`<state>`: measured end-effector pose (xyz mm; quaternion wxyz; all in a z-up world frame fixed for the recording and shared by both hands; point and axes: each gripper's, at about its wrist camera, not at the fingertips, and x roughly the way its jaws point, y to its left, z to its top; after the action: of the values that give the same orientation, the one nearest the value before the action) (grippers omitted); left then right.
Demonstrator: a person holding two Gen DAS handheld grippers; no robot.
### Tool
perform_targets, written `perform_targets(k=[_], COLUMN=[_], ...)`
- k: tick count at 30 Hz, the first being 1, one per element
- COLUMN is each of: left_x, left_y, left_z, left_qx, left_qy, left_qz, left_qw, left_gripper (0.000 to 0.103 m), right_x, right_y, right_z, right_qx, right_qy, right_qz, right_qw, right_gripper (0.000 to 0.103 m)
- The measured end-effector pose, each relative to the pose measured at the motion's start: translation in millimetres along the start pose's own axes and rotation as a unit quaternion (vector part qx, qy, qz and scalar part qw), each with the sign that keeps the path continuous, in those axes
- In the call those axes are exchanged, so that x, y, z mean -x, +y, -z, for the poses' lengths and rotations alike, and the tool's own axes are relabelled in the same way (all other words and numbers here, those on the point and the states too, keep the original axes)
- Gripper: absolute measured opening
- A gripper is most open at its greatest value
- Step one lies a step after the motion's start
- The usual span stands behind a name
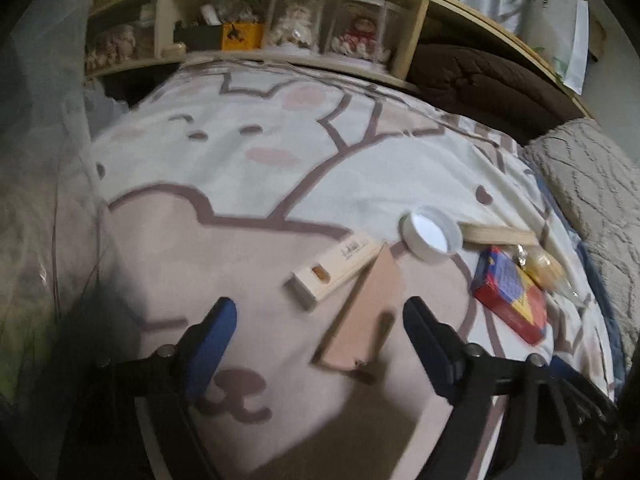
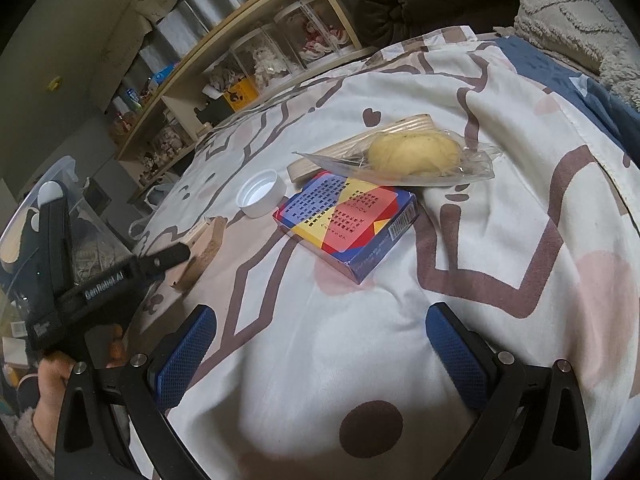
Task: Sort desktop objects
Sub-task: 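Close the left tool on the pink wooden board beside the cream block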
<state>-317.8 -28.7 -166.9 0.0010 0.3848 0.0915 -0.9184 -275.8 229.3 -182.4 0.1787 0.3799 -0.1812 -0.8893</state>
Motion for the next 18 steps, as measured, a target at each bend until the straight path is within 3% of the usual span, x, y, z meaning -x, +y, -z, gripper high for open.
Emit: perform_targets(k=[5, 10, 12, 13, 15, 18], left_x=[-2, -26, -31, -32, -30, -27], left_y=[-28, -38, -35, -34, -36, -44], left_z=[-16, -14, -8, -5, -4, 0], left_qx=[-0.087, -0.123, -0.124, -0.124, -0.127, -0.144], left_qy=[-0.03, 0.016, 0.028, 0.031, 0.024, 0.027], left_qz=[-0.023, -0.037, -0.027, -0.021, -0.012, 0.003], left_qw=[0.9955, 0.9916, 0.9916, 0.9916, 0.9915, 0.9892], left_gripper=[0.087, 0.085, 0.059, 0.054, 0.047, 0.046], right_x=[1, 1, 1, 2, 2, 3], right_y=[-2, -2, -2, -2, -2, -2], right_z=[1, 1, 1, 1, 1, 0], right_qx=[-0.004, -0.003, -0.003, -0.003, -0.003, -0.005], right_qy=[-0.004, -0.005, -0.005, -0.005, -0.005, -0.007], right_qz=[-0.005, -0.005, -0.005, -0.005, -0.006, -0.007], right_qw=[1.0, 1.0, 1.0, 1.0, 1.0, 1.0], right_gripper=[0.103, 0.103, 0.103, 0.103, 0.103, 0.103])
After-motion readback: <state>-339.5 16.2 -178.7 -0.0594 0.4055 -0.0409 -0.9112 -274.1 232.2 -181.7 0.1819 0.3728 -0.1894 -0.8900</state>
